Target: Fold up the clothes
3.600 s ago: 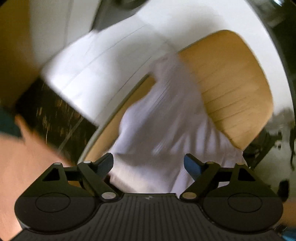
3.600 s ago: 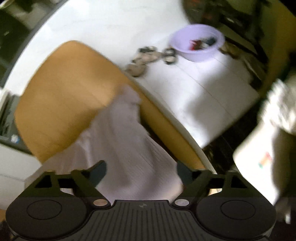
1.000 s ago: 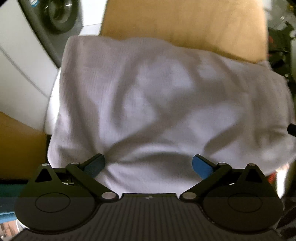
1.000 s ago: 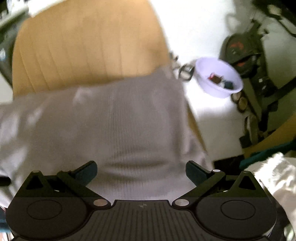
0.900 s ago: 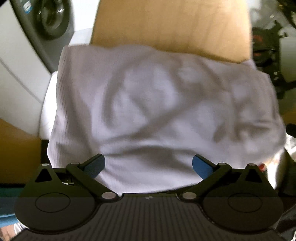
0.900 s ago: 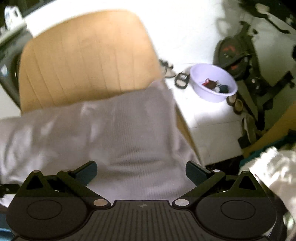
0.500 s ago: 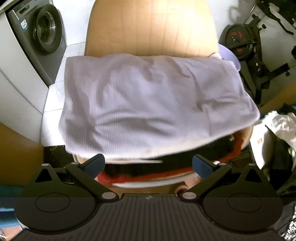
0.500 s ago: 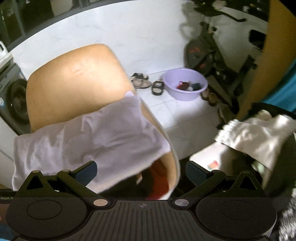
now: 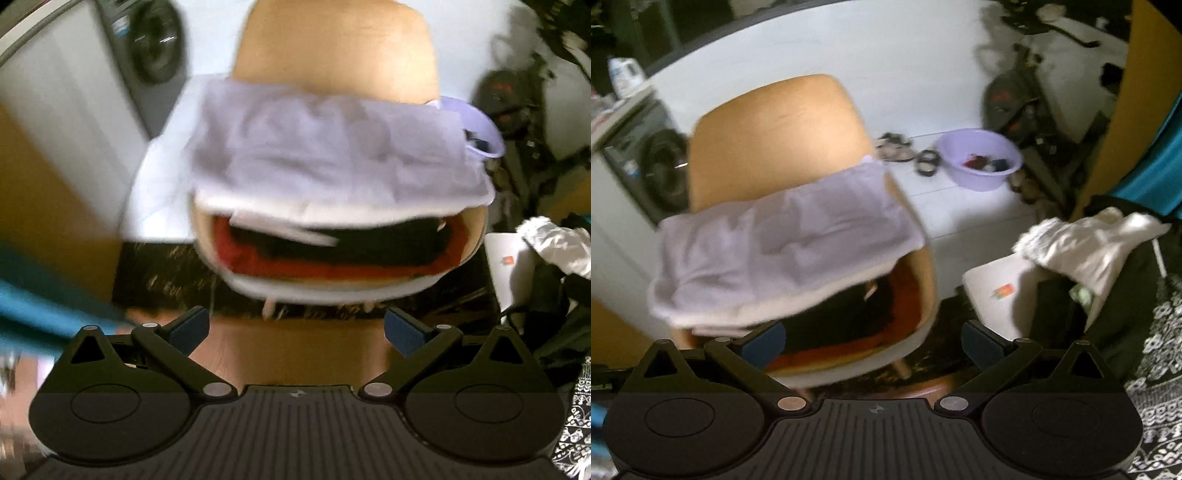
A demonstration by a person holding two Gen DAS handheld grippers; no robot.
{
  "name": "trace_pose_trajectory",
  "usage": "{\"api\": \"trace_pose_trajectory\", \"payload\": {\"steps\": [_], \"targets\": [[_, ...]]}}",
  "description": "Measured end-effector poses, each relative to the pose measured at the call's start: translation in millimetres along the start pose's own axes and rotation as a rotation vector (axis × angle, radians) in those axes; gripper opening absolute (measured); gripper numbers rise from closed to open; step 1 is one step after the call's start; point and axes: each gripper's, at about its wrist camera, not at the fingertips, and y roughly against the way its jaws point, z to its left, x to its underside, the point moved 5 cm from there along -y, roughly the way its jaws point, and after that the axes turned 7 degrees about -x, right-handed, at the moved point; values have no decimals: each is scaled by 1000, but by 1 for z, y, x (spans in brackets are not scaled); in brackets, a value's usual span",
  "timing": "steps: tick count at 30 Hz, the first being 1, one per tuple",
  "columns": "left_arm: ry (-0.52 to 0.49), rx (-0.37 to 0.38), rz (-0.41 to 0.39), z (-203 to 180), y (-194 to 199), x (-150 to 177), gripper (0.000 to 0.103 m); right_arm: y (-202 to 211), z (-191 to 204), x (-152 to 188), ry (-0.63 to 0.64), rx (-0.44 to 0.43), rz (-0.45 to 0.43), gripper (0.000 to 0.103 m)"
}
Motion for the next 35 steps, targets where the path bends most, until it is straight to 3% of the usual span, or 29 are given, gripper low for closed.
{"api": "trace_pose_trajectory", "payload": {"steps": [5, 11, 15, 23, 35], "targets": [[-18, -28, -57, -24, 49, 71, 102, 51, -11, 46, 58, -72, 52, 102], [38, 27, -50, -44, 88, 139, 102, 123, -38, 93, 96, -71, -2, 102], [71, 5, -48, -40, 103, 169, 102, 148, -39, 114, 133, -85, -14, 102], [96, -61, -117, -27, 135, 191, 102, 179, -21, 136, 196, -130, -38, 102], [18, -44, -157, -22, 148, 201, 102, 192, -14, 147, 130, -113, -48, 102]]}}
